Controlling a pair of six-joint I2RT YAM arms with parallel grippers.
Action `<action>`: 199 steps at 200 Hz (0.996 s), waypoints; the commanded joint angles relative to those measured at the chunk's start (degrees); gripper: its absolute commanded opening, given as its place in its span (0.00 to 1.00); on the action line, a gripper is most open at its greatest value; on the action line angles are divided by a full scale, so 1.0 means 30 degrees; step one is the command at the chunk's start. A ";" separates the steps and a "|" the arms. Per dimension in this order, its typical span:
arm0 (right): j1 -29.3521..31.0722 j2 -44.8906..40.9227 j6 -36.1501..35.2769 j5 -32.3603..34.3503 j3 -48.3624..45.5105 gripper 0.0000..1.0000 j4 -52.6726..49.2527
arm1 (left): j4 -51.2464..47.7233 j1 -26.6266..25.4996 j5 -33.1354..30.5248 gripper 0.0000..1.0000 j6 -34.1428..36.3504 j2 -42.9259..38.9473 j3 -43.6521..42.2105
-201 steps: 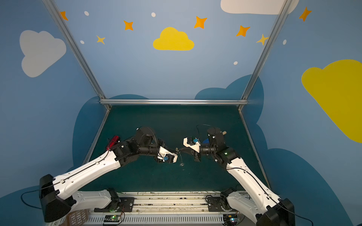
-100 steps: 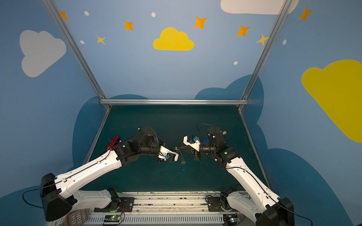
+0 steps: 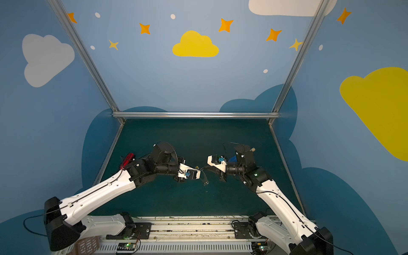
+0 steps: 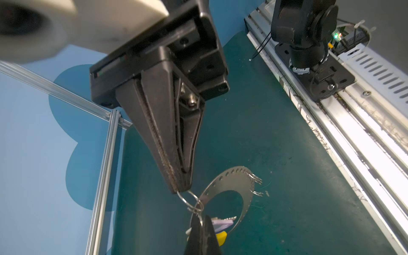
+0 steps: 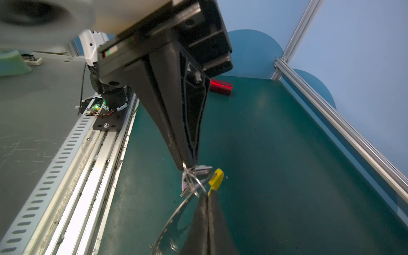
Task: Put the keys on the keyring
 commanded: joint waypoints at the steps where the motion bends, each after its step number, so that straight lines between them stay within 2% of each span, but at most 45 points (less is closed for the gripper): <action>1: -0.0159 -0.0214 -0.0253 0.1222 0.0027 0.00 0.0086 | -0.1079 0.0156 0.0711 0.04 -0.0933 -0.0337 0.0107; 61: -0.0144 -0.0265 -0.0591 0.1347 -0.0337 0.00 0.0049 | 0.0936 0.1422 0.1415 0.04 -0.3228 -0.0420 -0.1936; 97: -0.0115 0.0098 -0.0602 -0.0080 -0.0902 0.00 0.0902 | 0.0939 0.1552 0.1949 0.04 -0.2925 -0.0367 -0.2076; 120: -0.0013 0.0673 -0.1727 -0.1086 -0.0878 0.00 0.0625 | 0.0692 0.1611 0.2258 0.03 -0.2593 -0.0230 -0.1836; 133: 0.0061 0.1010 -0.2371 -0.1493 -0.0824 0.16 0.0519 | 0.0533 0.1662 0.2628 0.04 -0.2367 -0.0164 -0.1676; 142: 0.0118 0.1210 -0.2781 -0.1726 -0.0775 0.22 0.0398 | 0.0414 0.1671 0.2780 0.04 -0.2207 -0.0107 -0.1567; 169: 0.0193 0.1524 -0.3835 -0.1699 -0.0729 0.32 0.0080 | -0.0084 0.1786 0.3367 0.04 -0.1827 0.0120 -0.1036; 199: 0.0222 0.1886 -0.3909 -0.1560 -0.0606 0.38 -0.0381 | -0.0514 0.1847 0.3721 0.04 -0.1645 0.0507 -0.0437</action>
